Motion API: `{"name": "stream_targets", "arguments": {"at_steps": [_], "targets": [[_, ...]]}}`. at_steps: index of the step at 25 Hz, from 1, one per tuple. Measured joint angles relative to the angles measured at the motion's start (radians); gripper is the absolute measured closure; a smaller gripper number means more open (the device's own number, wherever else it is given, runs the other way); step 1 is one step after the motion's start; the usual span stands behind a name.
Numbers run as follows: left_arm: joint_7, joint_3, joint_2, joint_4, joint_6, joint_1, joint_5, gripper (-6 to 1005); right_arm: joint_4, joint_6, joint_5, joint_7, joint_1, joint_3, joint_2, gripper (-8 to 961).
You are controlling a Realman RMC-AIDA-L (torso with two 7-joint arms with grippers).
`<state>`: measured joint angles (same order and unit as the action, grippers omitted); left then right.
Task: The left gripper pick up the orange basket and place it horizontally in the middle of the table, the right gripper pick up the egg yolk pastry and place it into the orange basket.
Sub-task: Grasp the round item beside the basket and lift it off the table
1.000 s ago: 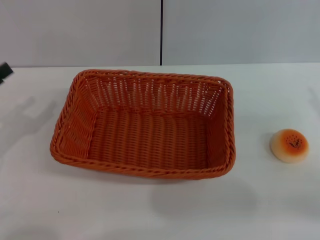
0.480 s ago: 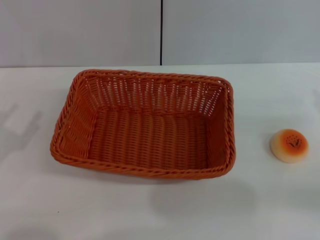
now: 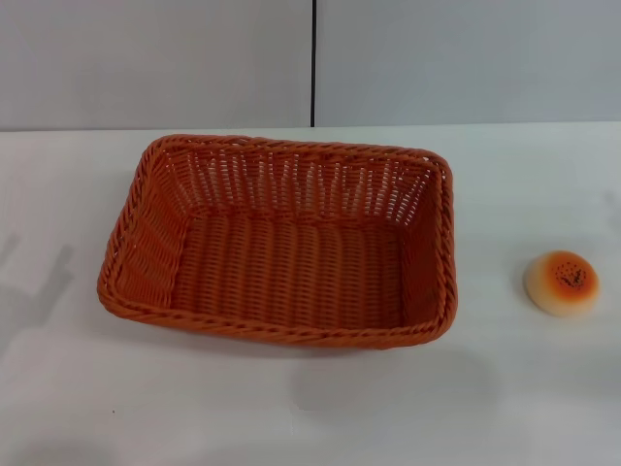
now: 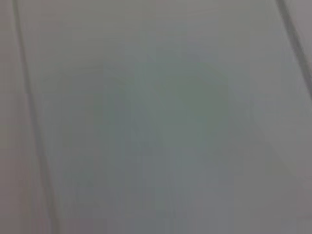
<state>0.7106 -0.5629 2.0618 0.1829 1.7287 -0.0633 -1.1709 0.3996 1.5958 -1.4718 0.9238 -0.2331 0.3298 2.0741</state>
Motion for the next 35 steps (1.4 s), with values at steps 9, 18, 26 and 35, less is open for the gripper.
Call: {"name": "stream_targets", "arguments": {"at_steps": [9,18,26,35], "targets": [[-0.074,-0.007,0.002,-0.058,-0.044,-0.011,-0.005,258,0.372,0.055,-0.301,0.567,-0.010,0.002,0.000,244],[-0.079,-0.011,0.003,-0.065,-0.050,-0.021,-0.007,258,0.570,0.066,-0.660,1.056,-0.066,0.006,-0.017,244],[-0.079,-0.011,0.004,-0.085,-0.056,-0.027,-0.007,258,0.595,0.146,-0.962,1.285,-0.181,0.008,-0.083,268],[-0.079,-0.011,0.005,-0.111,-0.067,-0.026,-0.007,258,0.512,0.195,-1.053,1.336,-0.290,0.140,-0.120,295]]}}
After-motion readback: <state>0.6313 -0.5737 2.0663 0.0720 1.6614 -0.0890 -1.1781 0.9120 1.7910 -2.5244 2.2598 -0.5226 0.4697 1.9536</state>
